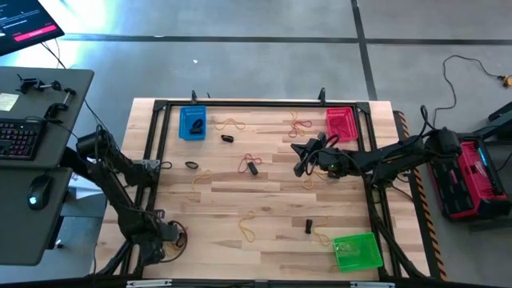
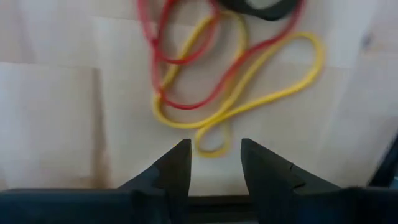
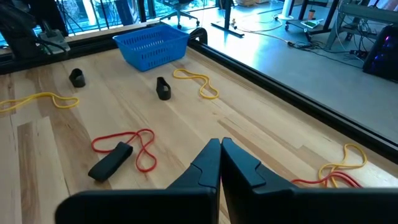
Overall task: Sort rubber bands into baskets
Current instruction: Put the yellow rubber band into the green bin
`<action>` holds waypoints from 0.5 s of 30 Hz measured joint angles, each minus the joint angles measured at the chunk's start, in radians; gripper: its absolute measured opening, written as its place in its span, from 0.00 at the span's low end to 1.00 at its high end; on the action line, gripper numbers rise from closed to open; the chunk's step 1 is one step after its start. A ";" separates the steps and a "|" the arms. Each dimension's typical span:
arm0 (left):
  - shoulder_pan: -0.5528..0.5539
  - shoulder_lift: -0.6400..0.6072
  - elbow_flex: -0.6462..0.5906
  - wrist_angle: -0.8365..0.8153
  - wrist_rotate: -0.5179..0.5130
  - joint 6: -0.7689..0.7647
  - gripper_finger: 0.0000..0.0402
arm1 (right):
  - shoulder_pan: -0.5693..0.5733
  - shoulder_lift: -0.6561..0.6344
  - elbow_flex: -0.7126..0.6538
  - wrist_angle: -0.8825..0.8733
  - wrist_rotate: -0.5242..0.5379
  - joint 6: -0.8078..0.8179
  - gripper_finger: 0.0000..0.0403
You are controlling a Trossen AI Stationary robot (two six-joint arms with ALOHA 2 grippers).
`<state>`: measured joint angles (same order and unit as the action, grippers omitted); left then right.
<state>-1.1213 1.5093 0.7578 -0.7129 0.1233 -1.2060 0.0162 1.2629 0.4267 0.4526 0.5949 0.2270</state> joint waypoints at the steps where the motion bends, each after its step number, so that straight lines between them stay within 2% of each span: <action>1: 0.000 0.000 0.000 -0.013 -0.007 -0.004 0.33 | 0.000 0.000 0.000 0.000 0.000 0.000 0.00; 15: 0.000 0.009 -0.010 0.053 -0.040 -0.022 0.33 | 0.000 0.000 0.000 -0.016 0.000 0.000 0.00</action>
<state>-1.1210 1.5185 0.7475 -0.6601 0.0834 -1.2282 0.0162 1.2633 0.4267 0.4362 0.5949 0.2268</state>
